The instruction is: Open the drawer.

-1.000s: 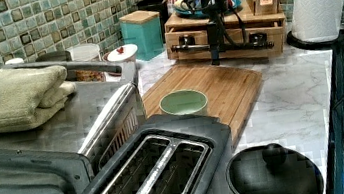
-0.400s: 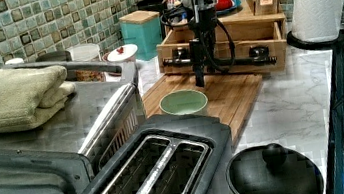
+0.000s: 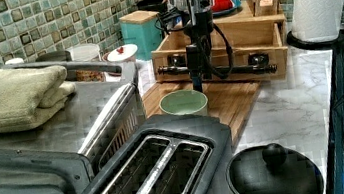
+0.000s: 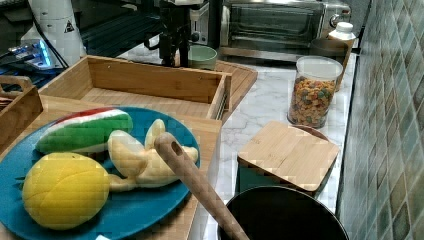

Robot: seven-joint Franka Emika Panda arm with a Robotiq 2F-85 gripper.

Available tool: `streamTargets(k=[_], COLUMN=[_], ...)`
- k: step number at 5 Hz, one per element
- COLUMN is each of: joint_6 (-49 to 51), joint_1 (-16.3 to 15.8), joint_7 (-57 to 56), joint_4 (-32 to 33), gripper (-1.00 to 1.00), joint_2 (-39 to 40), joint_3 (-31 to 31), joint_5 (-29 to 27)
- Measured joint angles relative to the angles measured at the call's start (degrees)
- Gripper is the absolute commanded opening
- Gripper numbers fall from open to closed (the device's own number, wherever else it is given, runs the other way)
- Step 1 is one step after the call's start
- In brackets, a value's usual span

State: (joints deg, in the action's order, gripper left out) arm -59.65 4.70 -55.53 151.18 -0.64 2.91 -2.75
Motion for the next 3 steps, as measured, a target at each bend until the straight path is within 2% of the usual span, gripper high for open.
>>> streamTargets(k=[3], joint_6=[-0.2], joint_1=[0.3], joint_7=[0.0], joint_4=[0.2], gripper=[1.0], joint_2=[-0.3], joint_3=[0.5], joint_5=[-0.9])
